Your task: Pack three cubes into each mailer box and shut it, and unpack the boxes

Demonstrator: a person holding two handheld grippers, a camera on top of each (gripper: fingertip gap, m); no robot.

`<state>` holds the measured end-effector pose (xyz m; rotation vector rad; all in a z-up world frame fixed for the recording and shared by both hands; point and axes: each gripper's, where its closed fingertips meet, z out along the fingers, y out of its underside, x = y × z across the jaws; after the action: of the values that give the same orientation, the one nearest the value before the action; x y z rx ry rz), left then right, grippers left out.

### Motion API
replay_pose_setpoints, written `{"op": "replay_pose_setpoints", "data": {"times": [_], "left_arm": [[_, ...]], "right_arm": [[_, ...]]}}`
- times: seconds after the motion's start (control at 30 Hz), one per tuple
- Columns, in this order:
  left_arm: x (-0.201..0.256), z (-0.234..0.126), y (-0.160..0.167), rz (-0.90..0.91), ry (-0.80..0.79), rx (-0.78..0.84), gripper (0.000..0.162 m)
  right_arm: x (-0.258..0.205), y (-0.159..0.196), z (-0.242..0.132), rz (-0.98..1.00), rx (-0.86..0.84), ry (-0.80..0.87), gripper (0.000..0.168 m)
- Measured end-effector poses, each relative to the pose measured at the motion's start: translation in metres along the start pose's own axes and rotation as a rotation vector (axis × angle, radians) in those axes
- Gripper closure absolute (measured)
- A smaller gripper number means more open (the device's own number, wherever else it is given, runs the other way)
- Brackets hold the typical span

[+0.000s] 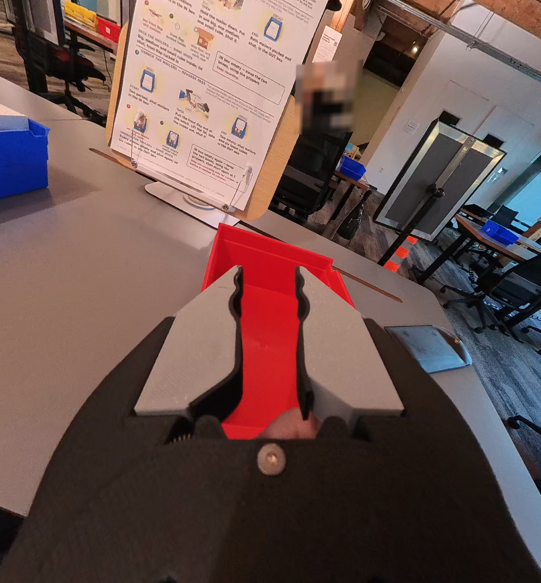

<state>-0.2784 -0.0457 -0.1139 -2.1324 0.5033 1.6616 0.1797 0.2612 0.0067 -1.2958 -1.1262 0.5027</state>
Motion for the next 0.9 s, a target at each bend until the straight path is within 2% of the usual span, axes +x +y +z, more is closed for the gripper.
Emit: {"op": "replay_pose_setpoints", "data": {"times": [0.07, 0.2, 0.3, 0.4, 0.53, 0.77, 0.9], "left_arm": [[0.004, 0.002, -0.001, 0.008, -0.015, 0.012, 0.111], [0.002, 0.002, 0.003, 0.024, -0.012, 0.009, 0.109], [-0.003, 0.004, 0.006, 0.013, 0.005, 0.002, 0.099], [-0.006, 0.007, 0.01, -0.057, 0.042, -0.022, 0.094], [-0.013, 0.007, 0.005, -0.064, 0.025, 0.0, 0.091], [-0.027, 0.006, 0.007, -0.24, 0.005, 0.044, 0.078], [-0.042, 0.002, 0.001, -0.294, -0.07, 0.097, 0.086]], "right_arm": [[0.0, 0.001, 0.0, -0.003, -0.004, 0.0, 0.138], [-0.001, 0.001, 0.001, -0.007, -0.005, -0.007, 0.138], [-0.004, 0.001, 0.0, -0.027, -0.006, -0.011, 0.138], [-0.006, -0.001, -0.001, -0.05, 0.002, -0.011, 0.138], [-0.008, -0.001, 0.0, -0.055, 0.004, -0.016, 0.138], [-0.011, -0.001, 0.003, -0.072, 0.006, -0.018, 0.138], [-0.014, 0.001, 0.004, -0.096, 0.001, -0.022, 0.138]]}}
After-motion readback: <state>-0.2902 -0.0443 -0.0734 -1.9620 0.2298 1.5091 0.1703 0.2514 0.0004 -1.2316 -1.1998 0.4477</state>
